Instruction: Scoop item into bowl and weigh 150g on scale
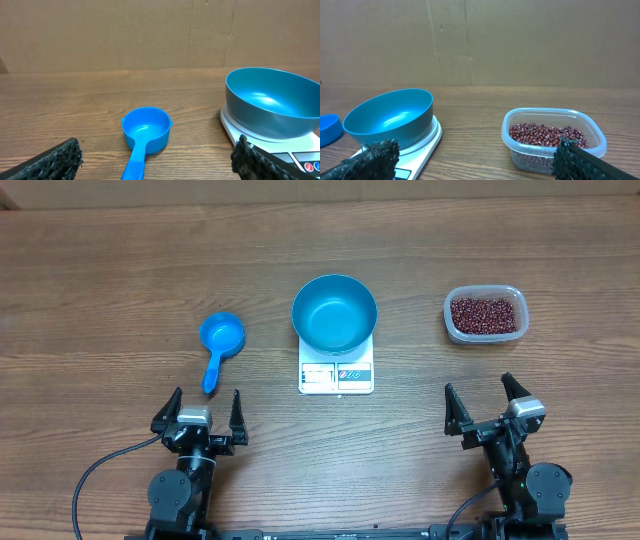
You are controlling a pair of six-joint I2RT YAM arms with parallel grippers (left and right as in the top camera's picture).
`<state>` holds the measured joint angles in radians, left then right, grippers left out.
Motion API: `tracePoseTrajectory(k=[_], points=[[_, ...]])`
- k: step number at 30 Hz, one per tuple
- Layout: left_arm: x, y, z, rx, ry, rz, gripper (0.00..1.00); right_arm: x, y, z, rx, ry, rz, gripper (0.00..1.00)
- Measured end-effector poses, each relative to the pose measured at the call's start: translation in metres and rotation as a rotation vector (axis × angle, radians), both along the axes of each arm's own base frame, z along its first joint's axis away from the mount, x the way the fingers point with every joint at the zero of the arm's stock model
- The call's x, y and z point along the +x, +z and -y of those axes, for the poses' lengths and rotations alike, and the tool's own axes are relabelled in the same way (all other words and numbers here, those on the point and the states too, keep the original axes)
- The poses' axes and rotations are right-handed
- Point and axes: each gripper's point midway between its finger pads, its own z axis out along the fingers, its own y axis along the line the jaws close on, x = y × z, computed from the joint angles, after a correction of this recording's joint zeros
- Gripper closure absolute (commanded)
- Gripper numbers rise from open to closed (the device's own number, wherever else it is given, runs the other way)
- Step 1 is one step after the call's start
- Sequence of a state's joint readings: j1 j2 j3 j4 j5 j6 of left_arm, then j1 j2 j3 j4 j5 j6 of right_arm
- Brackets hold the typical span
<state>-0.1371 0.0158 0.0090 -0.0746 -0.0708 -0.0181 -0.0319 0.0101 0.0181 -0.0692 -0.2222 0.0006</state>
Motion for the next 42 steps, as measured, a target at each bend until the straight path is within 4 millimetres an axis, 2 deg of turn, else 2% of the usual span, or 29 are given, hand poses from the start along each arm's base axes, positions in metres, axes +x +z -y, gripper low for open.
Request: tracePoseTrajectory(k=[39, 42], points=[[0.0000, -0.0001, -0.0001, 0.000, 0.000, 0.000, 0.00, 0.0000, 0.0000, 0.0001, -0.001, 0.000, 0.000, 0.00], [0.0008, 0.0090, -0.0025, -0.004, 0.015, 0.037, 0.00, 0.0000, 0.0001, 0.0000, 0.000, 0.000, 0.000, 0.00]])
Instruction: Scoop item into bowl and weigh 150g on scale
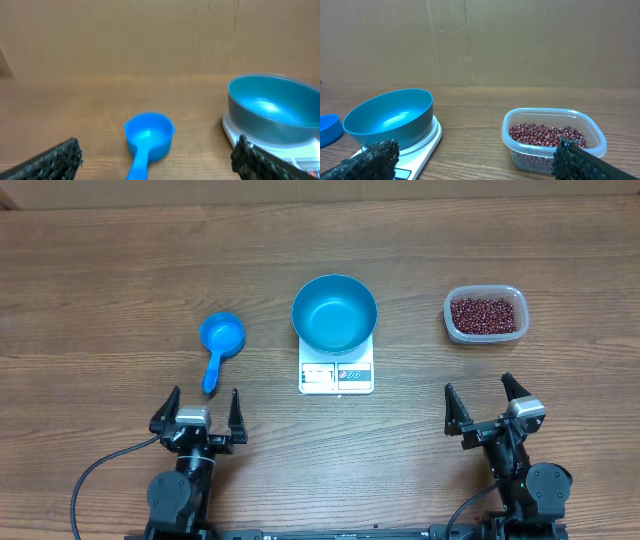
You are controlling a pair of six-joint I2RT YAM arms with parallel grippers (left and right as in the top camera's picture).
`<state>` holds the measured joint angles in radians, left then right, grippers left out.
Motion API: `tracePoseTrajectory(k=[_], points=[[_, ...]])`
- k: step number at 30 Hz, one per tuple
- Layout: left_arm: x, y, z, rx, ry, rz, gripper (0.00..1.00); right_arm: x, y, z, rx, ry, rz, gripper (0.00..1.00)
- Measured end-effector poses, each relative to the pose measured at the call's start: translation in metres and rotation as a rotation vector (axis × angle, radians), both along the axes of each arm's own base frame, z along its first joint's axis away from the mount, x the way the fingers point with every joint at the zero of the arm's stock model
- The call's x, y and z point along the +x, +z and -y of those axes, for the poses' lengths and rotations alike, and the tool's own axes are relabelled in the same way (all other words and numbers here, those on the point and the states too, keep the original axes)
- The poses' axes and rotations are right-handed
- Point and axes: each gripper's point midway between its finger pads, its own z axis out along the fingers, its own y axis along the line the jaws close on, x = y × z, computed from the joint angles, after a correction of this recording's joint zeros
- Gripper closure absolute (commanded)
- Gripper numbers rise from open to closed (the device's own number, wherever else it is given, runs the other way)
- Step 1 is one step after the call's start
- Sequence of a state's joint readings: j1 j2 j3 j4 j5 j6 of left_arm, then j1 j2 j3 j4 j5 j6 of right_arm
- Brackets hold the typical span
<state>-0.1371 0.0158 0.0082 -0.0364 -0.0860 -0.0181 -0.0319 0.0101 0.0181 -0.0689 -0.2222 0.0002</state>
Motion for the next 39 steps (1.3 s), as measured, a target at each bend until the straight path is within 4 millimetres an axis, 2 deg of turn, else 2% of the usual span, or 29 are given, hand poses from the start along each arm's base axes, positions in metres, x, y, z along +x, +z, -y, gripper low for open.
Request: tracePoseTrajectory(k=[3, 5, 6, 9, 11, 13, 14, 16, 18, 21, 23, 25, 26, 27, 28, 30, 31, 32, 33, 36, 38, 39], points=[[-0.001, 0.033, -0.001, -0.017, 0.003, 0.123, 0.00, 0.000, 0.000, 0.000, 0.000, 0.000, 0.000, 0.00], [-0.003, 0.041, -0.001, -0.020, 0.001, 0.139, 0.00, 0.000, 0.000, 0.000, 0.000, 0.000, 0.000, 0.00], [-0.009, 0.069, 0.001, -0.024, -0.011, 0.171, 0.00, 0.000, 0.000, 0.000, 0.000, 0.000, 0.000, 0.00], [-0.028, 0.119, 0.001, -0.027, -0.031, 0.203, 0.00, 0.000, 0.000, 0.000, 0.000, 0.000, 0.000, 0.00], [-0.051, 0.182, 0.000, -0.033, -0.041, 0.254, 0.01, 0.000, 0.000, 0.000, 0.000, 0.000, 0.000, 0.00], [-0.067, 0.225, -0.001, -0.034, -0.047, 0.260, 0.00, 0.000, 0.000, 0.000, 0.001, 0.000, 0.000, 0.00], [-0.070, 0.236, -0.001, -0.032, -0.048, 0.250, 0.00, 0.000, 0.000, 0.000, -0.001, 0.000, 0.000, 0.00], [-0.070, 0.252, -0.001, -0.017, -0.050, 0.111, 0.01, 0.000, 0.000, 0.000, 0.000, 0.000, 0.000, 0.00], [-0.058, 0.264, 0.001, -0.002, -0.050, -0.042, 0.00, 0.000, 0.000, 0.000, 0.000, 0.000, 0.000, 0.00], [-0.045, 0.257, 0.002, 0.026, -0.048, -0.291, 0.01, 0.000, 0.000, 0.000, 0.000, 0.002, 0.001, 0.00], [-0.029, 0.248, 0.005, 0.045, -0.047, -0.460, 0.00, 0.000, 0.000, -0.001, 0.000, 0.003, 0.000, 0.00], [-0.019, 0.229, 0.006, 0.061, -0.046, -0.602, 0.00, 0.000, 0.000, -0.001, 0.000, 0.003, 0.000, 0.00], [-0.007, 0.210, 0.008, 0.074, -0.045, -0.712, 0.01, 0.000, 0.000, -0.001, 0.000, 0.003, 0.000, 0.00], [-0.001, 0.202, 0.008, 0.079, -0.044, -0.753, 0.00, 0.000, 0.000, -0.001, 0.000, 0.003, 0.000, 0.00], [0.005, 0.182, 0.009, 0.090, -0.043, -0.855, 0.00, 0.000, 0.000, 0.000, 0.000, 0.003, 0.000, 0.00], [0.024, 0.156, 0.012, 0.104, -0.042, -0.970, 0.01, 0.000, 0.000, -0.001, 0.000, 0.003, 0.000, 0.00], [0.032, 0.147, 0.013, 0.107, -0.042, -1.003, 0.27, 0.000, 0.000, -0.001, 0.000, 0.003, 0.000, 0.00], [0.048, 0.129, 0.015, 0.114, -0.041, -1.066, 0.87, 0.000, 0.000, -0.001, 0.000, 0.003, 0.000, 0.00], [0.053, 0.121, 0.016, 0.114, -0.039, -1.092, 0.95, 0.000, 0.000, -0.001, 0.000, 0.003, 0.000, 0.00], [0.070, 0.088, 0.018, 0.127, -0.037, -1.209, 0.96, 0.000, 0.000, -0.001, 0.000, 0.003, 0.000, 0.00], [0.083, 0.058, 0.020, 0.138, -0.036, -1.300, 0.96, 0.000, 0.000, -0.001, 0.000, 0.003, 0.000, 0.00], [0.086, 0.053, 0.021, 0.136, -0.036, -1.312, 0.96, 0.000, 0.000, -0.001, 0.000, 0.003, 0.001, 0.00]])
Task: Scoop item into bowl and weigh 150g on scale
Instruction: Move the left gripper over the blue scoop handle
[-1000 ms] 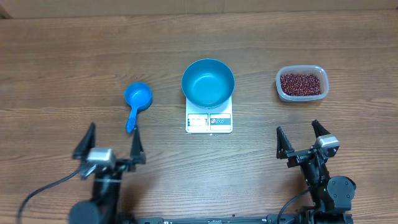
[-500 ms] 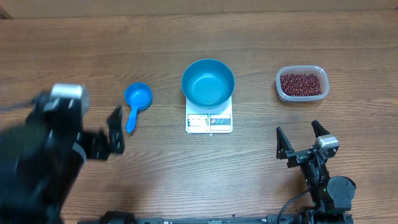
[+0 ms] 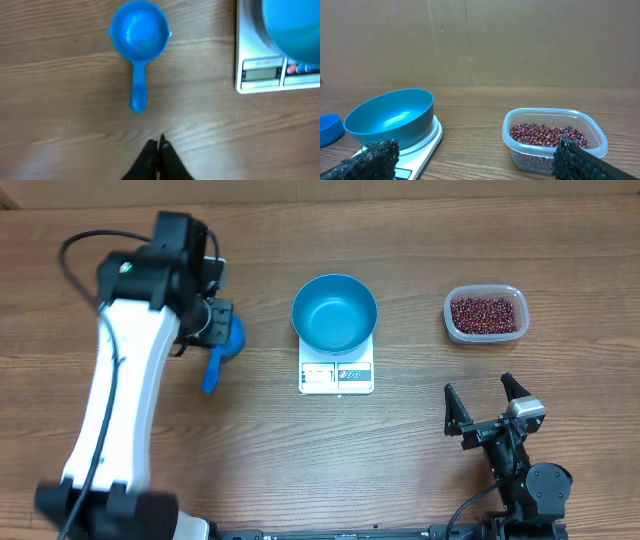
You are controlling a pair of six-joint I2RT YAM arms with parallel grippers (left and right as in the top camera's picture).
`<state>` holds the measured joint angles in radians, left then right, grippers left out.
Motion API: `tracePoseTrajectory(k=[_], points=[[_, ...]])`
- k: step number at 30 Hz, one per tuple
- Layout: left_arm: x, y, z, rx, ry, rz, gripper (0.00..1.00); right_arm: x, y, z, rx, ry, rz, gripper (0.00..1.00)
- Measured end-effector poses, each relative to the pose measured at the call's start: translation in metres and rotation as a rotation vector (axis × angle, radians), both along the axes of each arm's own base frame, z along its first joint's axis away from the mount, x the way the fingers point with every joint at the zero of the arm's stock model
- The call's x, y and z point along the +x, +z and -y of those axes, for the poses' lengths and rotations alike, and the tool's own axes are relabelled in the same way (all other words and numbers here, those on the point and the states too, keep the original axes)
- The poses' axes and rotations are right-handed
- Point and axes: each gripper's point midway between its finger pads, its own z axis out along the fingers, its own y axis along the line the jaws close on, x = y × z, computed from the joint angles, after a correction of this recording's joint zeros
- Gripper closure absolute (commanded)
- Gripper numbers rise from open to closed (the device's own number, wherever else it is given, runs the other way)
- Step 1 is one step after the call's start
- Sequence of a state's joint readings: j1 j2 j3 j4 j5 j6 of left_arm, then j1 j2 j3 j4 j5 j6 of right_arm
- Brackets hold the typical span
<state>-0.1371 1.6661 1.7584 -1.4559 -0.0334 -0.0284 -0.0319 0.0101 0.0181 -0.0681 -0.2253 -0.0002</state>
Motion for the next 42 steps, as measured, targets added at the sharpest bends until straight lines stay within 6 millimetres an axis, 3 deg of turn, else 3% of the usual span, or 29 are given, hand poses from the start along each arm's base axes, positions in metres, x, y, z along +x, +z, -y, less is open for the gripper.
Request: tracePoseTrajectory(k=[2, 4, 6, 10, 11, 12, 13, 20, 26, 28, 30, 32, 35, 37, 42], points=[[0.016, -0.023, 0.009, -0.041, -0.007, -0.009, 0.96, 0.000, 0.000, 0.000, 0.001, 0.000, 0.000, 0.00], [0.017, -0.044, 0.016, -0.072, -0.013, -0.031, 0.96, 0.000, 0.000, 0.000, 0.000, 0.000, -0.001, 0.00], [0.013, -0.053, 0.015, -0.076, -0.010, -0.054, 0.95, 0.000, 0.000, 0.000, 0.001, 0.000, -0.001, 0.00], [0.016, -0.056, -0.008, -0.134, 0.069, -0.059, 0.92, 0.000, 0.000, 0.000, 0.000, 0.000, 0.000, 0.00], [0.017, -0.056, -0.014, -0.157, 0.087, -0.056, 0.81, 0.000, 0.000, 0.000, 0.000, 0.000, 0.000, 0.00], [0.018, -0.057, -0.021, -0.181, 0.099, -0.052, 0.45, 0.000, 0.000, 0.000, 0.000, 0.000, 0.000, 0.00], [0.019, -0.059, -0.024, -0.193, 0.101, -0.049, 0.00, 0.000, 0.000, 0.000, 0.000, 0.000, 0.000, 0.00], [0.001, -0.108, -0.034, -0.186, 0.088, -0.117, 0.00, 0.000, 0.000, 0.000, 0.000, 0.000, 0.000, 0.00], [0.033, -0.105, -0.039, -0.166, 0.077, 0.017, 0.00, 0.000, 0.000, 0.000, 0.001, 0.000, -0.001, 0.00], [0.040, -0.103, -0.039, -0.171, 0.076, 0.048, 0.11, 0.000, 0.000, 0.000, 0.001, 0.001, 0.000, 0.00], [0.040, -0.105, -0.035, -0.183, 0.073, 0.047, 0.14, 0.000, 0.000, 0.000, 0.000, 0.001, 0.000, 0.00], [0.031, -0.117, -0.029, -0.185, 0.064, 0.014, 0.14, 0.000, 0.000, 0.000, 0.001, 0.000, -0.001, 0.00], [0.014, -0.140, -0.024, -0.162, 0.050, -0.041, 0.27, 0.000, 0.000, 0.000, 0.000, 0.001, 0.000, 0.00], [0.009, -0.148, -0.023, -0.152, 0.045, -0.056, 0.29, 0.000, 0.000, 0.000, 0.000, 0.000, 0.000, 0.00], [0.018, -0.153, -0.030, -0.111, 0.052, -0.010, 0.43, 0.000, 0.000, 0.000, 0.001, 0.000, -0.001, 0.00]])
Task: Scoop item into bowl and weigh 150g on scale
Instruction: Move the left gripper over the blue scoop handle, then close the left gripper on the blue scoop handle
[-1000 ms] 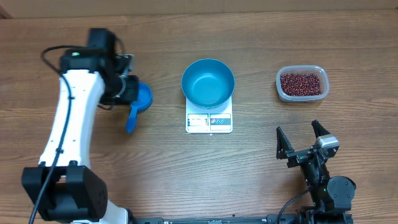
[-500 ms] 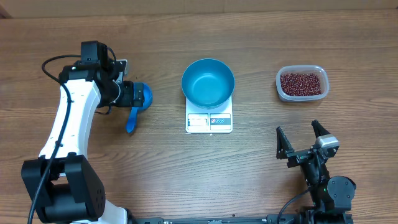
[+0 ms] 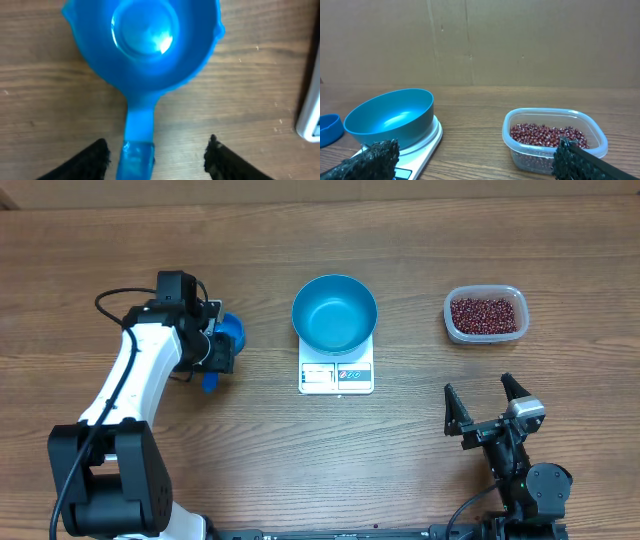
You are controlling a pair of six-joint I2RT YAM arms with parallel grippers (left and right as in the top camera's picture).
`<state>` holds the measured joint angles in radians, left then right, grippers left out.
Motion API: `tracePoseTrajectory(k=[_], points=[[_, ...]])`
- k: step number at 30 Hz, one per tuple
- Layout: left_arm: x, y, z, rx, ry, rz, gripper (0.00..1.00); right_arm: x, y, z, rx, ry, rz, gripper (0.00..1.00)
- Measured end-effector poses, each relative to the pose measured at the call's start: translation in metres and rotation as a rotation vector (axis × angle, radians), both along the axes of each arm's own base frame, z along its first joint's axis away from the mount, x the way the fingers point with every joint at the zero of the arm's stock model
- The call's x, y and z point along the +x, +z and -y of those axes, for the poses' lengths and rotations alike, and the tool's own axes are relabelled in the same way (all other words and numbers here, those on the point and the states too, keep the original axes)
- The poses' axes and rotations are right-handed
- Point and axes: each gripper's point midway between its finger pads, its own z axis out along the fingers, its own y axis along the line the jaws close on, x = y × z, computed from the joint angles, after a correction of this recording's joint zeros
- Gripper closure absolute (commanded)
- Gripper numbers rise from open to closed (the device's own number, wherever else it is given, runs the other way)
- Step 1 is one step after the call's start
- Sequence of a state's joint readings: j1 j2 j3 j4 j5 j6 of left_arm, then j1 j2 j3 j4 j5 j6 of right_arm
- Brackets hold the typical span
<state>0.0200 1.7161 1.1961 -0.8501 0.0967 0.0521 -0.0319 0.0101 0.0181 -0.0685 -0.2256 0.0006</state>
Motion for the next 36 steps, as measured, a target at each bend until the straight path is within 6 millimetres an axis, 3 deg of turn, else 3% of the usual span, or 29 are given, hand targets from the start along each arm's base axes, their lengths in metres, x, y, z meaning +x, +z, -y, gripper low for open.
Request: tracePoseTrajectory(k=[7, 8, 11, 14, 20, 22, 23, 24, 25, 30, 34, 36], points=[[0.002, -0.014, -0.002, 0.009, 0.018, 0.028, 0.50, 0.000, 0.000, 0.000, 0.000, 0.000, 0.000, 0.00], [0.001, -0.017, -0.002, 0.008, 0.021, 0.029, 0.57, 0.000, 0.000, 0.000, 0.000, 0.000, 0.000, 0.00], [-0.001, -0.026, -0.002, 0.006, 0.032, 0.031, 0.58, 0.000, 0.000, 0.000, 0.000, 0.000, 0.000, 0.00], [0.000, -0.027, -0.002, 0.005, 0.039, 0.039, 0.66, 0.000, 0.000, 0.000, 0.000, 0.000, 0.000, 0.00], [-0.002, -0.028, 0.003, -0.018, 0.138, 0.024, 0.64, 0.000, 0.000, 0.000, 0.000, 0.000, 0.000, 0.00], [-0.002, -0.028, 0.007, -0.025, 0.156, 0.022, 0.57, 0.000, 0.000, 0.000, 0.000, 0.000, 0.000, 0.00], [-0.001, -0.028, 0.008, -0.027, 0.160, 0.024, 0.45, 0.000, 0.000, 0.000, 0.000, 0.000, 0.000, 0.00], [0.001, -0.027, 0.009, -0.030, 0.168, 0.031, 0.18, 0.000, 0.000, 0.000, 0.000, 0.000, 0.000, 0.00], [0.002, -0.027, 0.009, -0.033, 0.176, 0.037, 0.00, 0.000, 0.000, 0.000, 0.000, 0.000, 0.000, 0.00], [0.007, -0.026, 0.009, -0.033, 0.183, 0.055, 0.03, 0.000, 0.000, 0.000, -0.001, 0.000, 0.000, 0.00], [0.006, -0.026, 0.009, -0.033, 0.188, 0.054, 0.37, 0.000, 0.000, 0.000, 0.000, 0.000, 0.000, 0.00], [0.008, -0.027, 0.008, -0.031, 0.192, 0.062, 0.41, 0.000, 0.000, 0.000, 0.000, 0.000, 0.000, 0.00]])
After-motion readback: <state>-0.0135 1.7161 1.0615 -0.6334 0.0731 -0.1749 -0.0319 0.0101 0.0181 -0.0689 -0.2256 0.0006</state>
